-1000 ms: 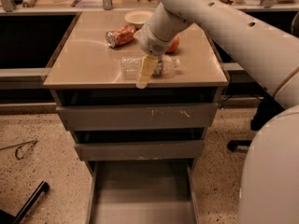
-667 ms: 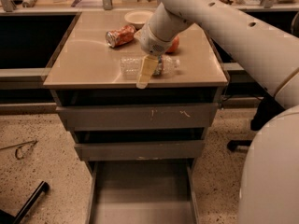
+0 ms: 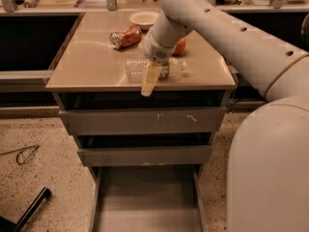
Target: Place water bottle into bottom drawer
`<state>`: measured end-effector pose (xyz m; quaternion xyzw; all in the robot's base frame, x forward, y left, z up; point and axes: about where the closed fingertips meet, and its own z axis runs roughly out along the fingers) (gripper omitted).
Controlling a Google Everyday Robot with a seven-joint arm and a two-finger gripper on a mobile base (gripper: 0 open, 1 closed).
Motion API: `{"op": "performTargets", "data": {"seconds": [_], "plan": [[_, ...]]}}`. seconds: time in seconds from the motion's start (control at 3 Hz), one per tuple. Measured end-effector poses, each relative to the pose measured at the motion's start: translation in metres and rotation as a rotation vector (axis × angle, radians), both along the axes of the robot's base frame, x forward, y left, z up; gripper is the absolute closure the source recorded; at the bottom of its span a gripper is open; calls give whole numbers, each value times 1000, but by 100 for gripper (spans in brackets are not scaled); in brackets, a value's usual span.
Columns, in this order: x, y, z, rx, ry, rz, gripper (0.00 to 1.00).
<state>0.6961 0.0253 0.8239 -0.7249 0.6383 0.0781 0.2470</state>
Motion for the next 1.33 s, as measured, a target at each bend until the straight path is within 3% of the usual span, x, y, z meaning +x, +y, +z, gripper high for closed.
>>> {"op": "performTargets", "data": {"seconds": [1.0,1.33], "plan": [[-5,0,9,-6,-17,1,73],[-32,-1,32,19,-65,-2,96]]}}
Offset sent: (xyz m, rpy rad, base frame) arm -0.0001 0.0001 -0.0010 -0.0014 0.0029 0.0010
